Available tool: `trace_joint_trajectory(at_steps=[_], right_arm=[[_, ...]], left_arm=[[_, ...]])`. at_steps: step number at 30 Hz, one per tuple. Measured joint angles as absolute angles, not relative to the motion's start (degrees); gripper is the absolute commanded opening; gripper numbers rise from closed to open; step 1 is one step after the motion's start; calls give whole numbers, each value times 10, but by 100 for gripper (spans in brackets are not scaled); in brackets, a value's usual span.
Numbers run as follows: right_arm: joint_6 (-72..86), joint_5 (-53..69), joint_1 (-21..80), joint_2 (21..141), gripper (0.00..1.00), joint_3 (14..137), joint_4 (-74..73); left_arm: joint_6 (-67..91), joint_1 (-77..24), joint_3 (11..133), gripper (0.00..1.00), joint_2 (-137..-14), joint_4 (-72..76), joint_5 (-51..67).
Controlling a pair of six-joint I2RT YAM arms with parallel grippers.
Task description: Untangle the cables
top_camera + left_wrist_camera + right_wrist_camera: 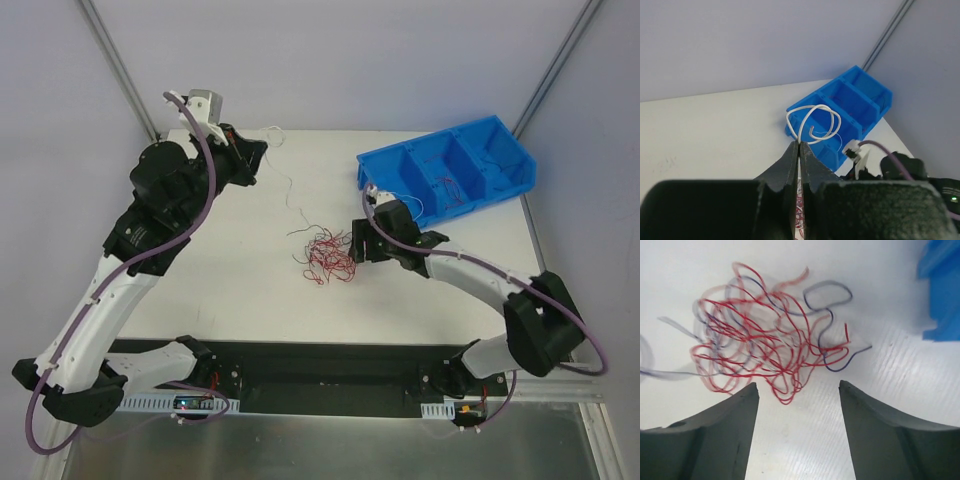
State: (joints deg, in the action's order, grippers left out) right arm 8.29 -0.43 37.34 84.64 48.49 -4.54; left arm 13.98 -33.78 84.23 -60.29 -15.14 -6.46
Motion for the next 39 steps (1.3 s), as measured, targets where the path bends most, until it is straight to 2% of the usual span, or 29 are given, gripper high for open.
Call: trace_joint_trajectory(at_steps=[4, 9, 14, 21, 24, 26, 29, 31, 34, 35, 38, 39], right_arm=[[43, 10, 374, 761, 75, 540, -73], [5, 90, 405, 718, 75, 590, -11], [-2, 171, 441, 748, 74, 609, 80], [35, 181, 447, 816, 64, 644, 148], [48, 185, 450, 823, 53, 650, 171], [57, 186, 451, 823, 36, 650, 192], [68, 188, 451, 823, 4, 650, 210], [77, 190, 451, 823, 0, 650, 216], [97, 191, 449, 823, 0, 650, 220], [106, 194, 447, 823, 0, 650, 222], [144, 210, 430, 822, 0, 650, 237], [160, 216, 423, 822, 0, 650, 243]], left_arm=[[149, -338, 842, 0, -618, -150, -47], [163, -338, 841, 0, -630, -148, -33], [172, -338, 834, 0, -630, -144, -28], [180, -338, 822, 0, -629, -140, -15], [185, -338, 818, 0, -629, -140, -15], [186, -338, 816, 0, -629, -140, -15], [187, -338, 816, 0, -630, -140, -15], [187, -338, 816, 0, -630, -140, -15], [185, -338, 813, 9, -630, -138, -15], [183, -338, 811, 18, -630, -138, -15], [168, -337, 795, 67, -628, -140, -18], [163, -337, 786, 79, -625, -142, -21]])
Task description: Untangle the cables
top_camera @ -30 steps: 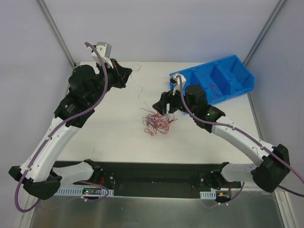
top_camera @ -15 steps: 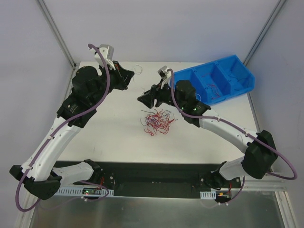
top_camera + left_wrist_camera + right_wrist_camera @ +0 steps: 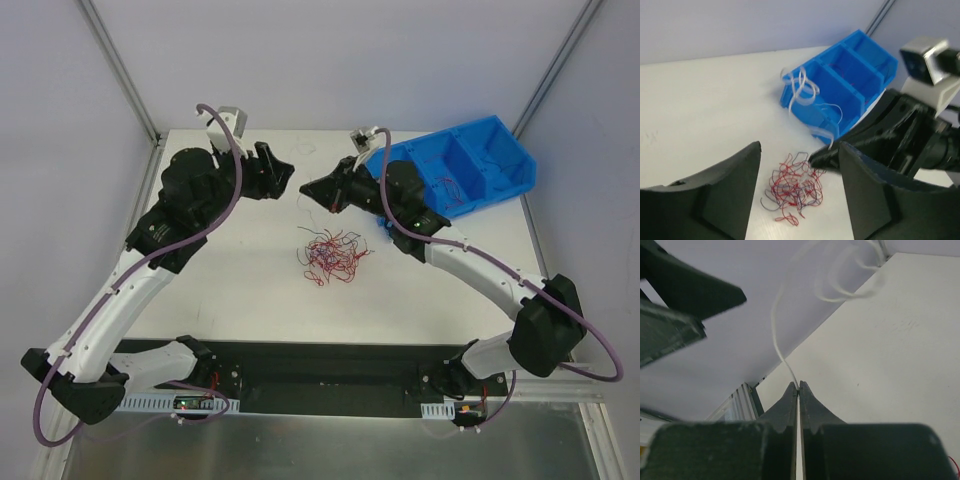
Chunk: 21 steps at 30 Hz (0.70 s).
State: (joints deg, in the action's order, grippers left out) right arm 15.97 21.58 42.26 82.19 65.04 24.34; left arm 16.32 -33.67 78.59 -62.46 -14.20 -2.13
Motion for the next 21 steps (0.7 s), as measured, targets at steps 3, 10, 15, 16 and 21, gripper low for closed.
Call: trace_joint_trajectory(at_steps=[3, 10, 15, 16, 21], right_arm=[[211, 227, 400, 819, 0, 651, 258], [346, 252, 362, 819, 0, 679, 290], [415, 273, 357, 823, 0, 722, 322], [426, 276, 359, 823, 1, 726, 331], [464, 281, 368, 823, 0, 731, 346]], left_arm=[[154, -336, 744, 95, -600, -149, -40], [156, -331, 627, 98, -509, -142, -14], [181, -330, 538, 99, -500, -55, 75], [191, -330, 527, 99, -513, -34, 88], [263, -329, 533, 86, -648, 35, 136]])
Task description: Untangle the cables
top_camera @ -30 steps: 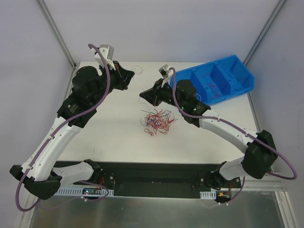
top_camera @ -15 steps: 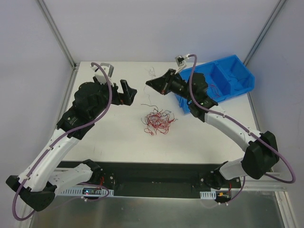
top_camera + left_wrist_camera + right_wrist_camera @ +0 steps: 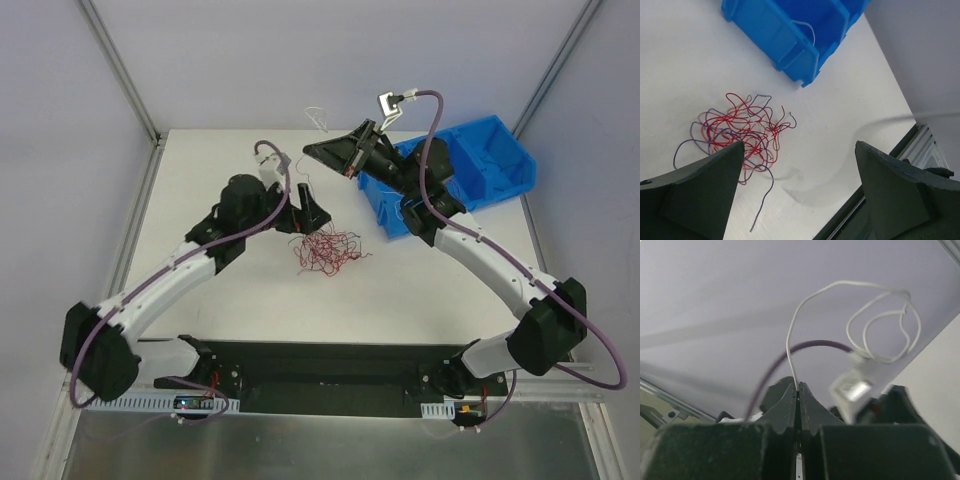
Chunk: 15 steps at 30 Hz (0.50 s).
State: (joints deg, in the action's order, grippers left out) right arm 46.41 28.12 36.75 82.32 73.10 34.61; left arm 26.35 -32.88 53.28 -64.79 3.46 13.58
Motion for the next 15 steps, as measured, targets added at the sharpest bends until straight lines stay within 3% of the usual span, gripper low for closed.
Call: trace_joint_trajectory(at_steps=[8, 15], right_arm=[[461, 283, 369, 810, 1, 832, 288], [432, 300, 340, 788, 0, 982, 226]], left_arm=[[390, -288, 565, 70, -873, 21, 201], [420, -269, 516, 72, -875, -2, 205]])
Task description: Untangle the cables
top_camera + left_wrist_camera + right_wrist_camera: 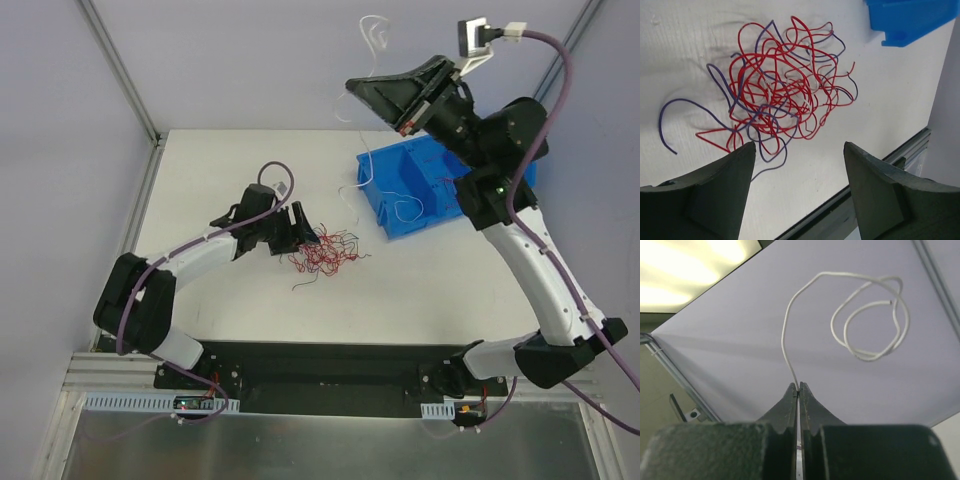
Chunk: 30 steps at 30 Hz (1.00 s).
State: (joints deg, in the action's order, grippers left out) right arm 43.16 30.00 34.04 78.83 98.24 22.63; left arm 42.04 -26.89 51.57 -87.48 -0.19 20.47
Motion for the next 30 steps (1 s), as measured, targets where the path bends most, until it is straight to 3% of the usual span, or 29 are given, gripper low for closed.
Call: trace_joint_trajectory(at_steps=[6, 10, 18, 30], right_arm=[[381, 321, 267, 760, 0, 997, 158], [311, 336, 227, 760, 1, 989, 92], [86, 325, 188, 757, 0, 897, -45], [-160, 257, 126, 837, 0, 889, -159]], left_arm=[[394, -251, 499, 82, -751, -37, 202], [343, -223, 555, 85, -686, -86, 189], [245, -219, 728, 86, -715, -115, 195], [211, -219, 694, 83, -805, -151, 239]])
